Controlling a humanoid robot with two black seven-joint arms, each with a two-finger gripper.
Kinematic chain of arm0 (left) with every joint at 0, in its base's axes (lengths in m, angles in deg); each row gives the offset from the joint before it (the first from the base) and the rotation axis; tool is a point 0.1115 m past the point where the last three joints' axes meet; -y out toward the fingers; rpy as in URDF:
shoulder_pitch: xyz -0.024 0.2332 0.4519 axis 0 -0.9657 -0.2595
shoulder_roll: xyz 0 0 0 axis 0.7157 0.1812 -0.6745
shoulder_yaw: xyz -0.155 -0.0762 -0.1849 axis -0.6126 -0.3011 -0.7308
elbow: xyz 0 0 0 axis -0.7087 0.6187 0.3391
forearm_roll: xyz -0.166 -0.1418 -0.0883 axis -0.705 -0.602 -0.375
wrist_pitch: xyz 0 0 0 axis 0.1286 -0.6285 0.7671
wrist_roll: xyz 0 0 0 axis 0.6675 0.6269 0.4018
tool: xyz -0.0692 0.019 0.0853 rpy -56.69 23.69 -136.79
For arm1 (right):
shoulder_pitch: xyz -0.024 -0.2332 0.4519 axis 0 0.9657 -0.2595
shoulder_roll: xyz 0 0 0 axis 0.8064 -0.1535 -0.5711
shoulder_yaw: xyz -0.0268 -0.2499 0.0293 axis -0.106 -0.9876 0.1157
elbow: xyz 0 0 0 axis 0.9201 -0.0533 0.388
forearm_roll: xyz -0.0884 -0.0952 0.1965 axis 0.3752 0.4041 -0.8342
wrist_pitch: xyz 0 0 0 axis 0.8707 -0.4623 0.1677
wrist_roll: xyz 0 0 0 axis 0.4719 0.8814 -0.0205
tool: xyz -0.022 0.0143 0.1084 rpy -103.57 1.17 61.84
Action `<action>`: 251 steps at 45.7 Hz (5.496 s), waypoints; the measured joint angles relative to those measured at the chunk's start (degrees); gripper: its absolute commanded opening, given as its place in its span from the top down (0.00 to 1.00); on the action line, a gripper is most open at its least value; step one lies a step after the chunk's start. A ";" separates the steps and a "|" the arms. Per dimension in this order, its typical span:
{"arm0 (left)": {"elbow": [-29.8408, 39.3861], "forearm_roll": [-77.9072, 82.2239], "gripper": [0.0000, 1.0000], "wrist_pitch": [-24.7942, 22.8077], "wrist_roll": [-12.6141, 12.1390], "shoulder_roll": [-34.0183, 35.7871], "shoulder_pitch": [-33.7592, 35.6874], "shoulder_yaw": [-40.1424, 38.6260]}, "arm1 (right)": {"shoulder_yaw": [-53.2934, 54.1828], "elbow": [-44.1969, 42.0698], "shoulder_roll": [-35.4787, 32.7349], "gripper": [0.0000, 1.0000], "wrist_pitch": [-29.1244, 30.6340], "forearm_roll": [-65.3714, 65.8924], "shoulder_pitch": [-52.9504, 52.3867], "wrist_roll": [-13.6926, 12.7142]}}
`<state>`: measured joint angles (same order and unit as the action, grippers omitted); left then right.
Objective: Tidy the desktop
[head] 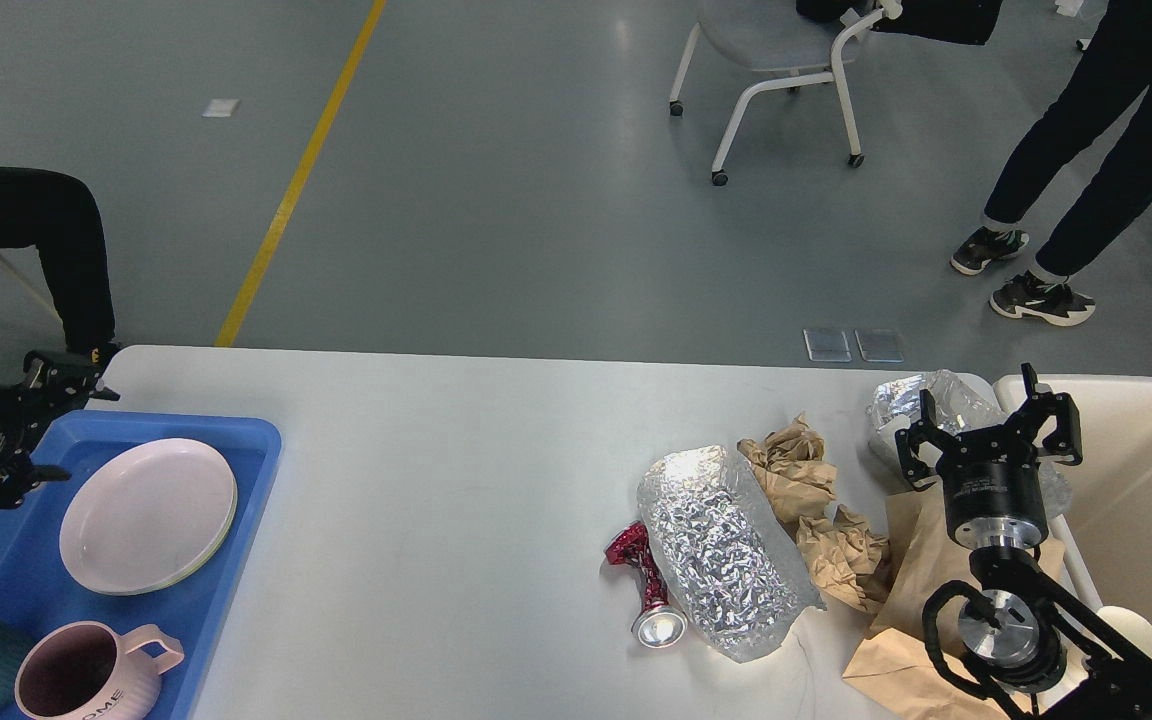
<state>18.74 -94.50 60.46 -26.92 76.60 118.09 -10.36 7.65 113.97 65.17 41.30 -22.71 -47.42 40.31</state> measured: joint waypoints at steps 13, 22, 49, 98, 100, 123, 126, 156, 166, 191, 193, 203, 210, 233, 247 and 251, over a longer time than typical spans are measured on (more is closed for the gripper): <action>-0.27 0.06 0.04 -0.23 0.18 1.65 -14.49 -39.46 | 0.00 0.00 0.00 0.00 0.00 0.00 0.00 0.00; -1.52 1.11 0.04 1.38 0.78 -2.92 -25.61 -66.16 | 0.00 0.00 0.00 0.00 0.00 0.00 0.00 0.00; 3.44 11.80 0.04 2.43 7.47 -28.76 -51.23 -107.00 | 0.00 0.08 0.00 0.00 0.00 0.00 0.00 0.00; 15.93 28.92 0.04 2.37 1.60 -33.32 -63.94 -127.17 | 0.00 0.09 0.00 0.00 0.00 0.00 0.00 0.00; 15.66 28.66 0.04 2.37 1.60 -33.29 -63.76 -127.20 | 0.00 0.09 0.00 0.00 0.00 0.00 0.00 0.00; 10.74 23.72 0.04 1.72 1.64 -33.63 -59.78 -128.52 | 0.00 0.09 0.00 0.00 0.00 0.00 0.00 0.00; 8.52 23.67 0.04 1.70 1.64 -34.38 -59.41 -128.18 | 0.00 0.09 0.00 0.00 0.00 0.00 0.00 0.00; -0.32 24.24 0.04 -2.66 7.95 -38.35 -57.47 -124.31 | 0.00 -0.01 0.00 0.00 0.00 0.00 0.00 0.00; -7.29 24.61 0.04 -11.93 8.31 -38.39 -55.91 -123.50 | 0.00 0.00 0.00 0.00 0.00 0.00 0.00 0.00; -10.05 23.71 0.04 -13.51 9.32 -38.81 -54.22 -123.73 | 0.00 0.07 0.00 0.00 0.00 0.00 0.00 0.00; -10.07 23.77 0.04 -13.48 9.67 -38.83 -54.20 -123.54 | 0.00 0.08 0.00 0.00 0.00 0.00 0.00 0.00; -10.09 23.29 0.04 -13.38 9.91 -38.73 -54.11 -123.62 | 0.00 0.07 0.00 0.00 0.00 0.00 0.00 0.00; -10.10 23.03 0.04 -13.37 9.96 -38.68 -54.11 -123.32 | 0.00 0.07 0.00 0.00 0.00 0.00 0.00 0.00; -10.10 23.00 0.04 -13.37 10.01 -38.66 -54.19 -123.22 | 0.32 -0.35 1.49 0.00 -0.11 0.00 -0.18 0.00; -10.09 23.00 0.04 -13.38 10.01 -38.66 -54.19 -123.22 | 0.71 -0.25 1.53 0.00 -0.02 -0.17 -0.52 -0.24; -10.10 23.00 0.04 -13.38 10.01 -38.66 -54.19 -123.22 | 2.66 -0.35 -0.12 0.00 -0.10 -0.34 -0.94 -0.42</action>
<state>8.64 -71.50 47.08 -16.90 37.94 63.90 -133.59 10.31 113.62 65.05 41.19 -23.05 -48.36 39.88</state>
